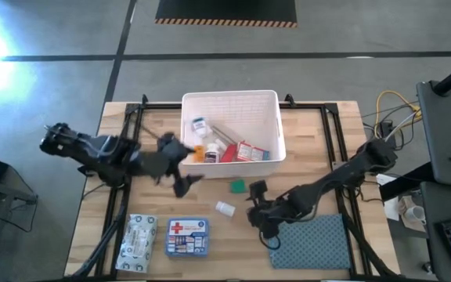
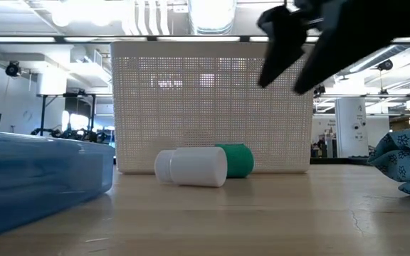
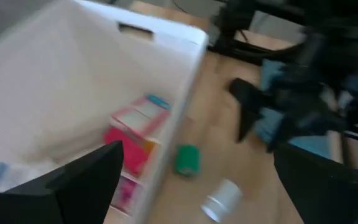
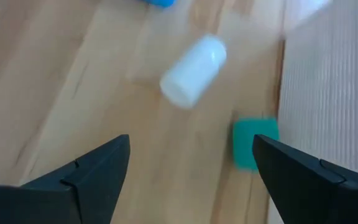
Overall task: Pick & place medical supplies in basket/bin
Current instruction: Put the green bandage into the white bin
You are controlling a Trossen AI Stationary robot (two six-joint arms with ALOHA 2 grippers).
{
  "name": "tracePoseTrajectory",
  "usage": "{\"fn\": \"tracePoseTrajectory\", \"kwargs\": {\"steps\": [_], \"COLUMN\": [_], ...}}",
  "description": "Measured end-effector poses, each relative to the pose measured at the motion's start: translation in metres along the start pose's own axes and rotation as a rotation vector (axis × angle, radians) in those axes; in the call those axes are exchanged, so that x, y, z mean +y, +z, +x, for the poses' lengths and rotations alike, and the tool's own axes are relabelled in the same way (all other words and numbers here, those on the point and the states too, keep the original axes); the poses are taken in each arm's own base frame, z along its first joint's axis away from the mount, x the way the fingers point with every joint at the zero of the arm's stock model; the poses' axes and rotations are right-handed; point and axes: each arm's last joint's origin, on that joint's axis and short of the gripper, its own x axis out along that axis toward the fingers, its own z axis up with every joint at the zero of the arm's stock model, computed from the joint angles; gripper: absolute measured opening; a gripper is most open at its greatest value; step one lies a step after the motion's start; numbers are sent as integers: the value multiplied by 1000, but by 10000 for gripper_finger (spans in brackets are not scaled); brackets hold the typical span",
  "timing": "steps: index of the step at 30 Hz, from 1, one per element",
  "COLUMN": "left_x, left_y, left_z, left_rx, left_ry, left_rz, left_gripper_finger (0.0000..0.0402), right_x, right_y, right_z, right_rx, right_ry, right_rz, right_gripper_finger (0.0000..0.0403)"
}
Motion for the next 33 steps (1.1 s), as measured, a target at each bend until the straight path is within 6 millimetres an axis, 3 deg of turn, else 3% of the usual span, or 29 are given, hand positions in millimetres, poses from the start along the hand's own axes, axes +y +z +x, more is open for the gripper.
{"fn": "tracePoseTrajectory", "kwargs": {"steps": [3,8,17,25,33], "left_x": [-15,-30,-40,-43,-43], "left_y": [-19,-47,-79,-82,-82], "left_z": [-5,-5,-1,-4,-4], "left_rx": [19,58,131,136,136], "left_ry": [-22,-27,-25,-41,-40], "left_rz": [-56,-138,-243,-255,-273], "left_gripper_finger": [390,391,391,391,391], "right_x": [-5,-25,-44,-51,-65], "right_y": [1,-10,-13,5,-9], "right_z": [18,53,102,104,110], "right_rx": [-70,2,106,117,199], "right_ry": [-16,-71,-136,-252,-283], "right_rz": [12,128,168,128,194], "right_gripper_finger": [329,328,328,327,307]}}
